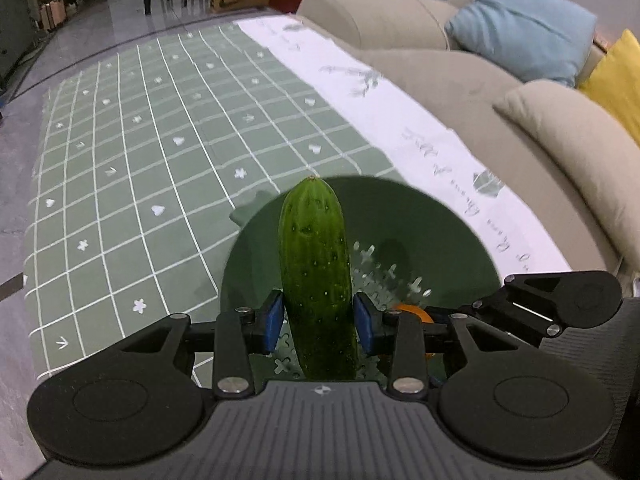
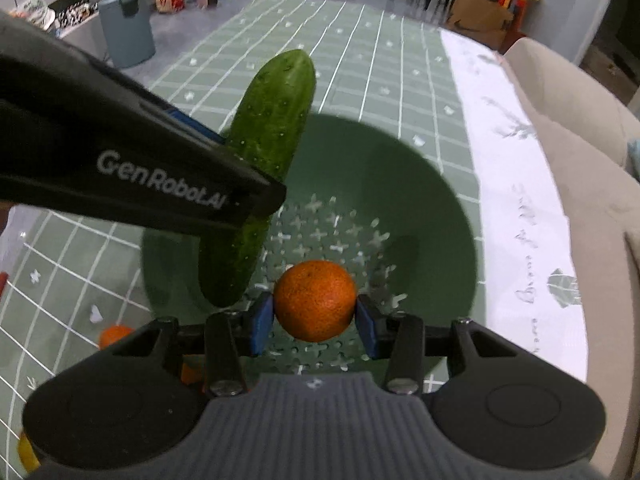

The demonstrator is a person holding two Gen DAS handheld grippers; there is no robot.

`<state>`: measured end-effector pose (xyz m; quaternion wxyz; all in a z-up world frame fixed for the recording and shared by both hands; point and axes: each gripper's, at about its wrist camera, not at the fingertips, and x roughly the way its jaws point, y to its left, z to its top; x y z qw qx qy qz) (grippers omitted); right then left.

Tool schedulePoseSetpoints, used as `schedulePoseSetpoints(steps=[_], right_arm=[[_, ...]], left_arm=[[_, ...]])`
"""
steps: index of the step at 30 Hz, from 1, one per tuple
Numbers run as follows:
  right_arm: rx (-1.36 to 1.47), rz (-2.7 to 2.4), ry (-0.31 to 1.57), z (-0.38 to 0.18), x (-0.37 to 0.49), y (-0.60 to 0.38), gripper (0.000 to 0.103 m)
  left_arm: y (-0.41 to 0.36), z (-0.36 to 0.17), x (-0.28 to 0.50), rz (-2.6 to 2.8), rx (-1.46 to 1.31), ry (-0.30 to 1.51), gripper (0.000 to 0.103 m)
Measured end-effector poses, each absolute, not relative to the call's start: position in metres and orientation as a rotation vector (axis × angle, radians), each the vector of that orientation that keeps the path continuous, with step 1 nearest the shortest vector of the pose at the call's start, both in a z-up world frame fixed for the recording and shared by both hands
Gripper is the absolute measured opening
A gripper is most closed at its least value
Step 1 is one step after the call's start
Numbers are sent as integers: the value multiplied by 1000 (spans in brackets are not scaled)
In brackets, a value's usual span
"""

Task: Organize fruits
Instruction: 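Carry cucumber and tangerine into the green colander and open both tools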

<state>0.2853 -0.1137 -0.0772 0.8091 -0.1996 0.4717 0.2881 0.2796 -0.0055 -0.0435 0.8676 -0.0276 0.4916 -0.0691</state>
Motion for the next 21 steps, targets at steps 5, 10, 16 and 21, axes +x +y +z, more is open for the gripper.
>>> schedulePoseSetpoints(steps=[5,10,16,21], right_arm=[[-426,628,1025,-90,294,-109,41],[-424,631,1041,-97,298,-110,42],[-422,624,1030,-92,293,-110,52],[-438,613,1015,-80,289,-105,60]], left_arm=[[-6,-55,290,-155,-50,1045,42],[-5,-58,295,-148,-52,1053,42],[-7,-60,297,-144,-45,1058,42],[-8,-50,293,-148,-23,1049,44]])
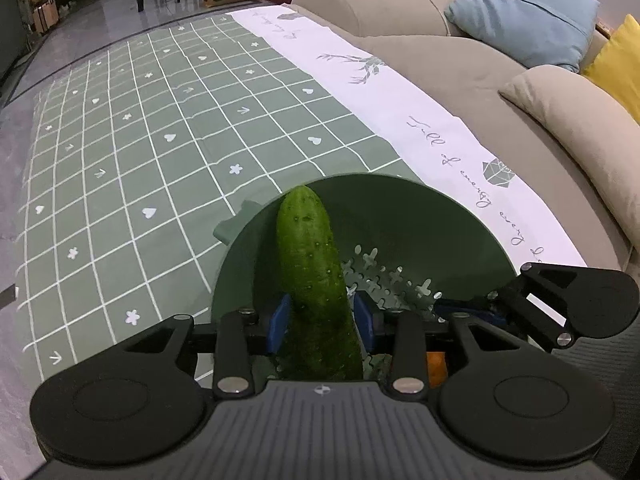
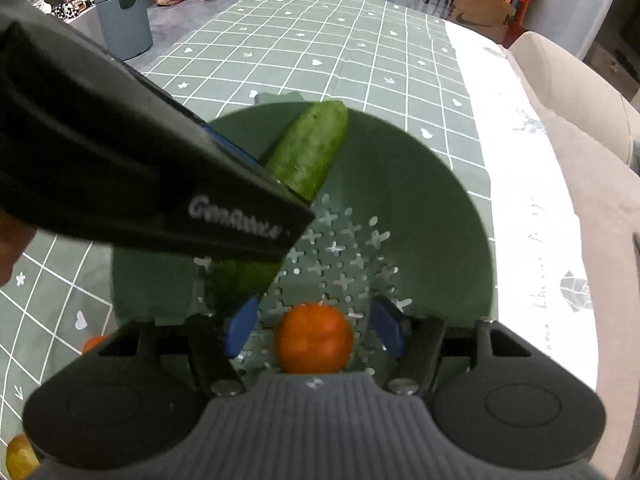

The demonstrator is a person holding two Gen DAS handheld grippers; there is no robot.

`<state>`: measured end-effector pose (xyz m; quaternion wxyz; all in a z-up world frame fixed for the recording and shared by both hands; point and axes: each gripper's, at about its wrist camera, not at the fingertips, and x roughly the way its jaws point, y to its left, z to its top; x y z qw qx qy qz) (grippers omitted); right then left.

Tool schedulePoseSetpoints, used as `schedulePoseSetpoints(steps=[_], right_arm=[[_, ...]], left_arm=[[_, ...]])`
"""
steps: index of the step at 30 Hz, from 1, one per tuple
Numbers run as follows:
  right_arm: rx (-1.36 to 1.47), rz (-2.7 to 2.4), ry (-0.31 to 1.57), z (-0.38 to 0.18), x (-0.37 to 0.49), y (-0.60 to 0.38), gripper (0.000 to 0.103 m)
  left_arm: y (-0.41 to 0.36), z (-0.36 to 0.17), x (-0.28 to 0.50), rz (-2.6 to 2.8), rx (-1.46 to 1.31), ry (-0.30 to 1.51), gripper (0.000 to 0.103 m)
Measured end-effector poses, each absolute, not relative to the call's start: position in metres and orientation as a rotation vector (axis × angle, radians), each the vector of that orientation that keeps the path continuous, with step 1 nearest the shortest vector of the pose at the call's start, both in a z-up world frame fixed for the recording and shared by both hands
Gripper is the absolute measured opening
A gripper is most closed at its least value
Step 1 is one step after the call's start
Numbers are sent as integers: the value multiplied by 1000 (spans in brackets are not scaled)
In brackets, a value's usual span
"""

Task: Organize fruits
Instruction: 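Carry cucumber and tangerine into the green colander and open both tools, then move the left tool to the yellow pear and grasp it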

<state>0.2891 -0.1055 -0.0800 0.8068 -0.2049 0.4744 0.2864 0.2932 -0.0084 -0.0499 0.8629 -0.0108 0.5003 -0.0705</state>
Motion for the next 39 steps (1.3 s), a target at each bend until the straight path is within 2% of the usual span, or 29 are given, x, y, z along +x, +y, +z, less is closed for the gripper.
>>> schedulePoseSetpoints(steps=[2,4,5,19,26,32,36,37,39], right_arm=[[-454,607,1005,-75,284,-104,61],[-464,590,983,-69,278,-104,72],[-465,574,967,-65,274,-105,74],[-240,436,836,1,185,-131,79],[-115,391,851,1,128,-152,79],[-59,369,902,-21,84,-171,79],[-61,372,951,-41,67,-177,73],[-65,371,958,-42,65,-177,68],[-77,364,972,-48,64,-178,65]], left_arm=[[-7,-42,286,-154,-26,1037,46],[-6,-32,276,-160,-16,1023,48],[-6,-27,270,-160,-8,1015,48],[9,25,152,-187,-35,919,52],[17,8,105,-185,-99,976,53],[13,-28,71,-190,-127,1077,64],[-1,-46,53,-197,-107,1095,71],[-5,-49,52,-188,-96,1095,72],[-10,-53,50,-176,-77,1095,74]])
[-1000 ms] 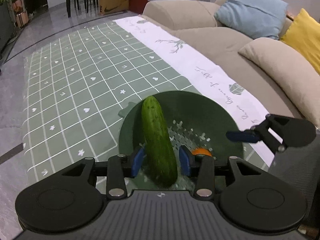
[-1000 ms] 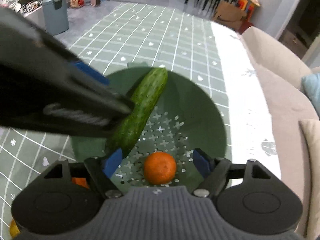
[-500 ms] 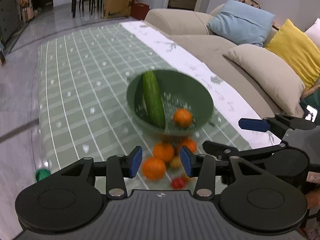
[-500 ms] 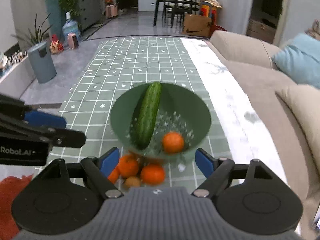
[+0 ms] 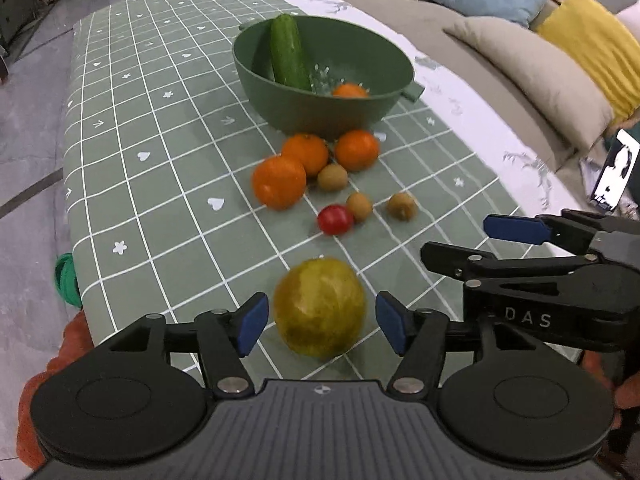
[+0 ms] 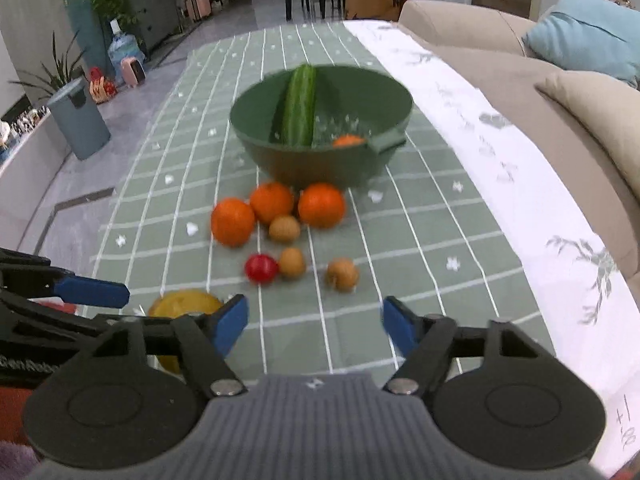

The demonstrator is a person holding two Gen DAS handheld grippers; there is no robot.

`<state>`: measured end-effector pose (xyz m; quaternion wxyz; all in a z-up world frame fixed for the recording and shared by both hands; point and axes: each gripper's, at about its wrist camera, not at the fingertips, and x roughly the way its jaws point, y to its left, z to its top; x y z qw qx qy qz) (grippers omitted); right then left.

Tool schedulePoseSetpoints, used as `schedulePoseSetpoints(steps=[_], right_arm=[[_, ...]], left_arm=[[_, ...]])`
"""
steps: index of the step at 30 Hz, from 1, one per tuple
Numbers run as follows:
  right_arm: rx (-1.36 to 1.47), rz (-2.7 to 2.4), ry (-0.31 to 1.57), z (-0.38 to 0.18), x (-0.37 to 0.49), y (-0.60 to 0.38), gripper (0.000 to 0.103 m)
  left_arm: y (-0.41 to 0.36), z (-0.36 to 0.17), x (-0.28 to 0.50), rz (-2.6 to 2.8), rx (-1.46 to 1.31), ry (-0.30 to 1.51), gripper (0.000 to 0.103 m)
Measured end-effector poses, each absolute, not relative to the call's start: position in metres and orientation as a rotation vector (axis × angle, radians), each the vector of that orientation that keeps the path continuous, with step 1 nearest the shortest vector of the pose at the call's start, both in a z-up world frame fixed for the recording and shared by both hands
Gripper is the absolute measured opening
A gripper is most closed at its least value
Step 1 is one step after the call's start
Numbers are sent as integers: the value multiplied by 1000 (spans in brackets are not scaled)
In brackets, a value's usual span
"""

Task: Organize fruits
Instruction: 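Move the left tool to the yellow pear and grasp it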

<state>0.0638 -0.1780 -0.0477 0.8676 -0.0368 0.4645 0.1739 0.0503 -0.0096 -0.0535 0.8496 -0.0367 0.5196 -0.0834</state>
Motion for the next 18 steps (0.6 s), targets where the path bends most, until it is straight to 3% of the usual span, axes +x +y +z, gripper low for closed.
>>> schedulePoseSetpoints(steps=[7,14,18], right_arm=[[-75,351,998,-59,63,-186,55],[-56,327,1023,-67,69,-193,54],[-53,318,1034,-71,72,-194,54]], left_arm=[[-20,-68,51,-153,-30,1082,78],[-25,-80,59,-146,-5,1098,79],[-27,-82,61,-171,12,1112,75]])
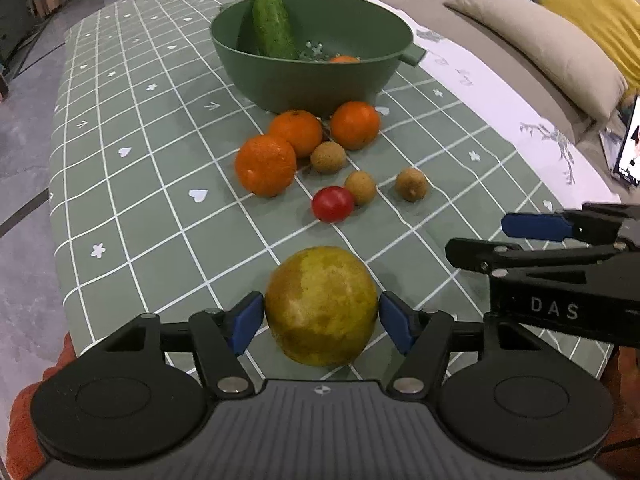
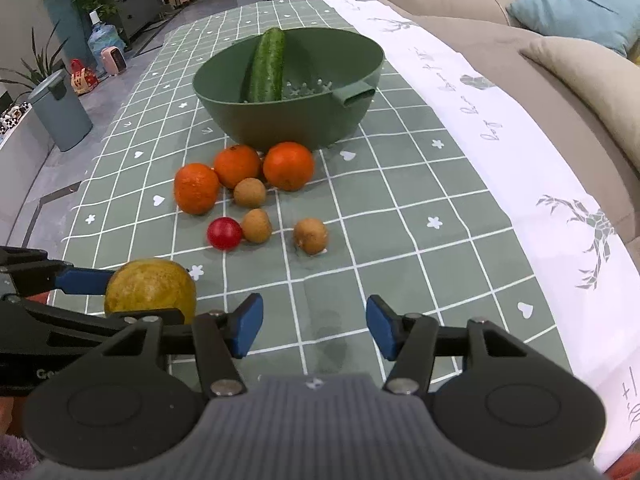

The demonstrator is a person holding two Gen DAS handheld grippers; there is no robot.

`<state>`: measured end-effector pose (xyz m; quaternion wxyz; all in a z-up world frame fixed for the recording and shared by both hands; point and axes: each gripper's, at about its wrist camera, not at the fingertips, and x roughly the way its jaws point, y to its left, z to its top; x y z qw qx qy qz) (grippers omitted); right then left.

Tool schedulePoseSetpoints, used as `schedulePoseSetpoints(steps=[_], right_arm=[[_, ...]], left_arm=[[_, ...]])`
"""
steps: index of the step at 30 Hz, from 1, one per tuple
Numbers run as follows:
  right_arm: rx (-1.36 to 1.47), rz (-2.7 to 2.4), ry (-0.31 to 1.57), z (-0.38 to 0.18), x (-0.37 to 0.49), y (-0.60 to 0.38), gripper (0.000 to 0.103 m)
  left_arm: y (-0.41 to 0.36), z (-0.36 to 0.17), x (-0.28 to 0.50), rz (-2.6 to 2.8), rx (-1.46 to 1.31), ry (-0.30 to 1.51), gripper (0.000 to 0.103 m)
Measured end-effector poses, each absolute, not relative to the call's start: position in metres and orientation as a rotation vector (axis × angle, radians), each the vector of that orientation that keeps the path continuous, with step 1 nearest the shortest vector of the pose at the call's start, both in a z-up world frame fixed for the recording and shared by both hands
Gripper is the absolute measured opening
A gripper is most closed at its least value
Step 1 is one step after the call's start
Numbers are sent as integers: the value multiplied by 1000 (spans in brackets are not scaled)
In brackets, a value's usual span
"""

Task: Organize fruits
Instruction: 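Move the left tool to the yellow pear and grasp it, then grasp a tangerine with the right tool while the left tool holds the pear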

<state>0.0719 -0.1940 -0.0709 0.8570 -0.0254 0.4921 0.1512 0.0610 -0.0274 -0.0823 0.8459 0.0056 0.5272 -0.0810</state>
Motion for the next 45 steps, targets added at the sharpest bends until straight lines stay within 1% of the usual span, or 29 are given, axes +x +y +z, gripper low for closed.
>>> schedulePoseSetpoints(steps=[1,5,11,19,20,24,25,30,39,42,45], right_arm=[[-54,318,1036,-71,72,-194,54],[-57,320,1043,-75,74,-192,54],[-57,342,1010,-69,77,-187,54],[-8,366,960,-60,101,-184,54],[-6,368,953,-58,105,-183,53],[-9,395,927,-56,124,-176,44],[-11,399,923,-56,128,-175,40],[10,417,924,-61,152,-167,34],[46,433,975,-84,185,-154,35],[51,427,981,-89,191,-153,38],[68,415,985,-92,196,-154,39]], left_arm=[[-28,-82,61,-179,19,1110,73],[-27,-80,61,-185,23,1112,72],[-12,-77,66,-147,-41,1108,71],[12,-61,96,-78,-84,1057,71],[16,-59,100,-70,-92,1050,71],[26,-55,116,-43,-111,1034,71],[27,-56,119,-36,-115,1032,71],[40,-60,134,1,-141,1036,71],[47,-62,150,12,-163,1038,71],[47,-63,156,12,-165,1038,71],[47,-64,159,11,-171,1040,71]])
